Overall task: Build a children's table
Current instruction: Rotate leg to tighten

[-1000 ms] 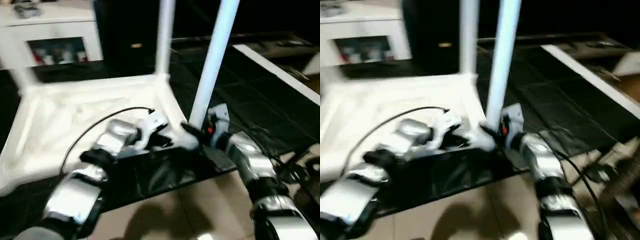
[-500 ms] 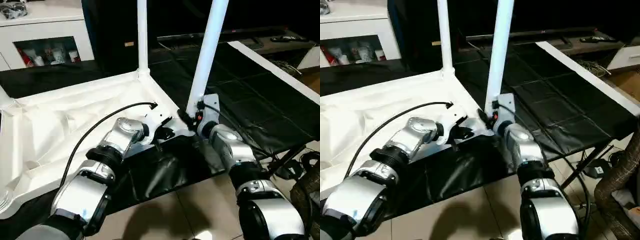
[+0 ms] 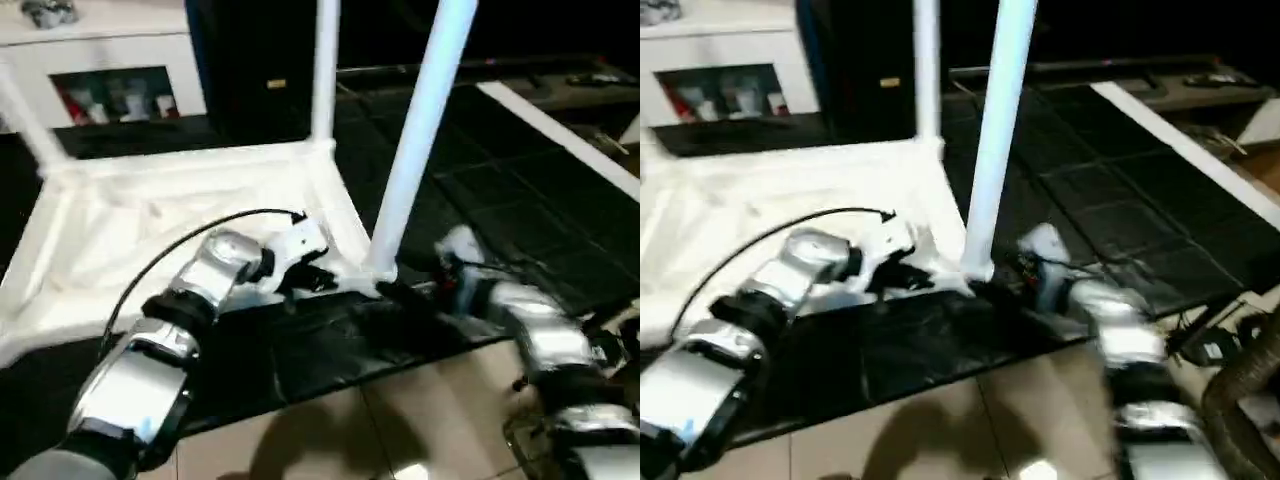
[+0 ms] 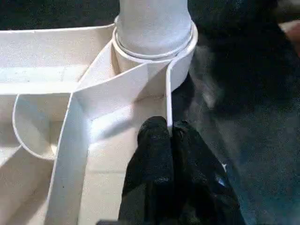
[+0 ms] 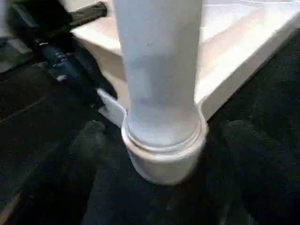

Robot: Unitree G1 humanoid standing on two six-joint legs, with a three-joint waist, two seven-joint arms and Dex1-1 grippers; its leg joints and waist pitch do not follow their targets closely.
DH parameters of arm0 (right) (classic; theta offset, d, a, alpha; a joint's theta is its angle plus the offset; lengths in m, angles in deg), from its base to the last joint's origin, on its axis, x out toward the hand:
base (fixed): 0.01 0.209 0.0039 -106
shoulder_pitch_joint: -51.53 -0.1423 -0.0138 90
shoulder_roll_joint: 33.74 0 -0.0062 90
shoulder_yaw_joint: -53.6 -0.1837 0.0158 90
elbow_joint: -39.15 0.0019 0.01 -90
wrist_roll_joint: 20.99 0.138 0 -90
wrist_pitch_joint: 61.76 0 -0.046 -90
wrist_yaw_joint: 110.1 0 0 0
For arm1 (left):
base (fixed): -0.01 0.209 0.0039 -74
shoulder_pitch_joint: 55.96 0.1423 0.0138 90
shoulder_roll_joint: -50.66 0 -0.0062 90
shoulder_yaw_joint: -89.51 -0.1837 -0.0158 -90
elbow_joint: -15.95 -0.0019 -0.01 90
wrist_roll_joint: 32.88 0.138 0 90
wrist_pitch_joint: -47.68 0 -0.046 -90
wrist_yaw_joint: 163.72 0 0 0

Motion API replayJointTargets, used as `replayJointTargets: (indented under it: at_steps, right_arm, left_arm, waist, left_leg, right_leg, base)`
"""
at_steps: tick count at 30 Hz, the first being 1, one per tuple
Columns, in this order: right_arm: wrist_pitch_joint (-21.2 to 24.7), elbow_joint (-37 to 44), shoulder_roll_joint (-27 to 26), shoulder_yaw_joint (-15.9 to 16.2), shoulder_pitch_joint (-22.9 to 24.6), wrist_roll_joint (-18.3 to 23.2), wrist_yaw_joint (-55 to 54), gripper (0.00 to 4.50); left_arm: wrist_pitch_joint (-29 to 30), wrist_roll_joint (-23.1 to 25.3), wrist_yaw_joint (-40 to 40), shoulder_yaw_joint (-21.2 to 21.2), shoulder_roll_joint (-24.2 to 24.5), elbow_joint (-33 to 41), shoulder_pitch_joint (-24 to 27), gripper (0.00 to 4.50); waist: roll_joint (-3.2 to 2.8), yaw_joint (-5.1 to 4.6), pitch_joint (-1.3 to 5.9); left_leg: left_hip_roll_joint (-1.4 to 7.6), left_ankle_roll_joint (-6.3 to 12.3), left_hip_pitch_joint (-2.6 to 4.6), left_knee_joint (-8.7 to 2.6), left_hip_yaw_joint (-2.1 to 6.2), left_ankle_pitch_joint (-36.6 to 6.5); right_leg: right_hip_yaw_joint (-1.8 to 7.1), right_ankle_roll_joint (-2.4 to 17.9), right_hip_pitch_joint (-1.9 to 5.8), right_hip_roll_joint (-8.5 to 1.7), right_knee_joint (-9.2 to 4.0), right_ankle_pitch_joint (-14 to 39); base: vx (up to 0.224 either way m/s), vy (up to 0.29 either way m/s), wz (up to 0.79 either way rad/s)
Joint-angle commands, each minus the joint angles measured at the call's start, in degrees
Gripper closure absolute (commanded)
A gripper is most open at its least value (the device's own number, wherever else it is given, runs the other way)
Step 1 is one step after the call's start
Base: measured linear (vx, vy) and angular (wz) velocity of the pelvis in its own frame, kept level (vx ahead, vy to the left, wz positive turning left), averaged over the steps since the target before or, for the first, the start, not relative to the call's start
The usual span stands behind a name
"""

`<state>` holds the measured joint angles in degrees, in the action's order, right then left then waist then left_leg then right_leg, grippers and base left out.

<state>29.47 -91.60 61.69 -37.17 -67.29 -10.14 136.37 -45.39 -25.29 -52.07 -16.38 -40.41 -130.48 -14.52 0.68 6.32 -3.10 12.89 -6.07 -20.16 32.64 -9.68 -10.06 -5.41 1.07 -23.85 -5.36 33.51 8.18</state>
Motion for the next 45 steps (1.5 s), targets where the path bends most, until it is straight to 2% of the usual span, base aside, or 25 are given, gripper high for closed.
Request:
replayJointTargets:
  at_steps: [1,3,7,10,12,13,14,16,18,21,22,25,28,31,33,35,41,43,44,45]
  right_arm:
    - [0.9,2.8,1.7,0.2,0.3,2.1,5.0,0.04]
    - [2.5,6.0,3.8,1.1,0.5,4.1,11.3,0.04]
    - [2.9,6.6,4.3,2.6,-0.5,4.6,16.0,0.04]
    - [2.0,5.5,4.2,4.0,-1.5,3.5,17.8,0.39]
    - [-0.5,2.3,3.6,6.0,-3.5,0.9,17.5,0.42]
    - [-0.6,2.3,3.6,6.1,-3.6,0.9,17.6,0.59]
    - [-0.7,1.9,3.4,6.4,-3.9,0.7,17.7,0.72]
    - [-0.5,1.3,2.9,6.6,-4.6,0.6,17.6,0.83]
    - [-0.4,1.2,2.3,6.9,-5.2,0.6,17.9,0.88]
    - [-0.2,0.9,2.1,7.6,-5.8,0.7,19.2,1.23]
    - [0.1,0.5,2.0,7.9,-6.1,1.0,20.1,1.23]
    - [0.1,-0.2,1.8,8.2,-6.6,1.3,20.9,1.62]
    - [0.4,-0.5,1.6,8.4,-6.8,1.1,21.6,1.72]
    - [0.4,-0.8,1.6,8.5,-7.0,1.0,21.9,2.08]
    - [0.3,-1.3,1.5,8.6,-7.2,1.0,22.1,2.11]
    - [0.5,-1.7,1.5,8.7,-7.3,1.2,22.4,2.4]
    - [0.4,-1.9,1.4,9.0,-7.0,1.0,23.6,2.56]
    - [0.5,-1.8,1.4,9.0,-6.9,1.1,23.7,2.57]
    - [0.7,-1.0,1.3,9.1,-6.1,1.3,23.8,2.57]
    - [0.9,-0.5,1.3,9.1,-5.6,1.5,23.9,2.57]
  left_arm:
    - [-2.1,0.7,-4.4,-2.0,0.7,1.0,0.8,4.5]
    - [-5.2,1.6,-7.8,-3.5,2.1,0.7,0.8,4.5]
    - [-7.6,1.9,-10.9,-4.6,2.8,0.8,0.8,4.5]
    - [-8.7,2.0,-12.9,-5.4,3.1,1.1,0.7,4.5]
    - [-10.0,2.2,-14.9,-6.1,3.3,1.6,0.7,4.5]
    - [-10.1,2.2,-14.9,-6.2,3.3,1.6,0.6,4.5]
    - [-10.5,2.2,-15.1,-6.3,3.2,1.5,0.5,4.5]
    - [-11.0,2.2,-15.3,-6.5,3.0,1.4,0.3,4.5]
    - [-11.2,2.2,-15.5,-6.6,2.8,1.4,0.2,4.5]
    - [-11.4,2.1,-15.7,-6.7,2.7,1.5,0.2,4.5]
    - [-11.5,2.1,-15.8,-6.6,2.6,1.5,0.2,4.5]
    - [-11.7,2.0,-15.9,-6.7,2.7,1.5,0.2,4.5]
    - [-12.0,2.1,-15.9,-6.7,2.7,1.5,0.3,4.5]
    - [-12.0,2.1,-15.8,-6.6,2.8,1.5,0.4,4.5]
    - [-12.2,2.2,-15.6,-6.6,2.7,1.6,0.6,4.5]
    - [-12.2,2.3,-15.5,-6.6,2.8,1.6,0.6,4.5]
    - [-12.2,3.1,-13.6,-6.6,2.9,0.9,0.7,4.5]
    - [-12.1,3.1,-13.3,-6.5,2.9,0.9,0.7,4.5]
    - [-11.4,3.1,-12.3,-6.2,2.6,0.6,0.7,4.5]
    - [-10.8,3.1,-11.5,-5.9,2.4,0.3,0.6,4.5]
  waist:
    - [0.56,0.32,4.19]
    - [0.55,0.53,4.24]
    - [0.46,0.68,4.15]
    - [0.32,0.96,4.25]
    - [0.28,0.95,4.3]
    - [0.32,0.98,4.29]
    - [0.75,1.13,4.25]
    - [0.43,1.57,4.34]
    - [0.57,1.67,4.39]
    - [0.55,1.68,4.36]
    - [0.86,1.62,4.38]
    - [0.75,1.74,4.42]
    - [0.94,1.78,4.43]
    - [1.04,1.81,4.42]
    - [0.98,1.81,4.36]
    - [1.06,1.82,4.32]
    - [1.07,1.8,4.08]
    - [1.05,1.83,4.1]
    - [0.84,1.81,4.11]
    - [0.94,1.85,4.13]
  left_leg:
    - [0.09,6.32,-0.3,-2.94,-0.94,-10.4]
    - [0.11,6.56,-0.23,-2.91,-0.9,-10.7]
    - [0.28,5.73,-0.1,-3.04,-0.86,-11.1]
    - [0.45,5.21,0.11,-3.05,-0.83,-11.2]
    - [0.47,4.61,0.11,-3.09,-0.8,-11.1]
    - [0.39,4.25,0.05,-3.05,-0.85,-11.2]
    - [0.4,4.42,0.16,-3.03,-0.95,-11.3]
    - [0.47,4.55,0.18,-3.01,-0.89,-10.6]
    - [0.43,4.61,0.08,-2.95,-0.87,-10.1]
    - [0.45,4.71,0.1,-2.98,-0.87,-10.3]
    - [0.42,4.77,0.0,-2.95,-0.89,-10.1]
    - [0.41,4.95,0.0,-2.88,-0.9,-9.6]
    - [0.39,5.02,-0.06,-2.85,-0.92,-9.0]
    - [0.37,5.11,-0.07,-2.83,-0.93,-8.8]
    - [0.39,5.07,-0.06,-2.83,-0.92,-9.0]
    - [0.33,4.83,-0.14,-2.78,-0.91,-9.6]
    - [0.39,3.86,-0.03,-2.92,-0.8,-11.9]
    - [0.42,3.8,0.04,-2.91,-0.81,-11.9]
    - [0.4,3.73,-0.01,-2.93,-0.79,-12.1]
    - [0.39,3.74,0.03,-2.9,-0.82,-12.0]
  right_leg:
    - [2.19,13.2,4.16,-2.45,-3.25,12.8]
    - [2.14,12.8,4.15,-2.54,-3.36,13.9]
    - [2.11,12.5,3.85,-2.65,-3.47,15.6]
    - [2.2,13.5,3.69,-2.63,-3.22,14.5]
    - [2.2,13.9,3.64,-2.65,-3.03,13.6]
    - [2.22,13.9,3.68,-2.66,-3.01,13.6]
    - [2.29,13.8,3.69,-2.65,-3.07,13.6]
    - [2.31,13.9,3.65,-2.69,-2.82,13.0]
    - [2.32,13.9,3.75,-2.68,-2.64,12.1]
    - [2.3,13.8,3.74,-2.71,-2.7,12.5]
    - [2.29,13.6,3.81,-2.67,-2.69,12.5]
    - [2.33,13.7,3.78,-2.77,-2.63,12.4]
    - [2.33,13.5,3.8,-2.73,-2.57,12.2]
    - [2.33,13.4,3.8,-2.73,-2.57,12.3]
    - [2.32,13.4,3.69,-2.75,-2.59,13.1]
    - [2.34,13.0,3.71,-2.76,-2.65,14.2]
    - [2.31,11.1,3.43,-2.84,-3.2,19.4]
    - [2.33,11.1,3.37,-2.83,-3.19,19.4]
    - [2.33,11.1,3.41,-2.81,-3.23,19.2]
    - [2.34,11.2,3.42,-2.77,-3.17,18.9]
  base:
    - [0.0,0.0,0.0]
    - [0.0,0.0,0.0]
    - [0.0,0.0,0.0]
    - [0.0,0.0,0.0]
    - [0.0,0.0,0.0]
    - [0.0,0.0,0.0]
    - [0.0,0.0,0.0]
    - [0.0,0.0,0.0]
    - [0.0,0.0,0.0]
    - [0.0,0.0,0.0]
    - [0.0,0.0,0.0]
    - [0.0,0.0,0.0]
    - [0.0,0.0,0.0]
    - [0.0,0.0,0.0]
    - [0.0,0.0,0.0]
    - [0.0,0.0,0.0]
    - [0.0,0.0,0.0]
    - [0.0,0.0,0.0]
    - [0.0,0.0,0.0]
    - [0.0,0.0,0.0]
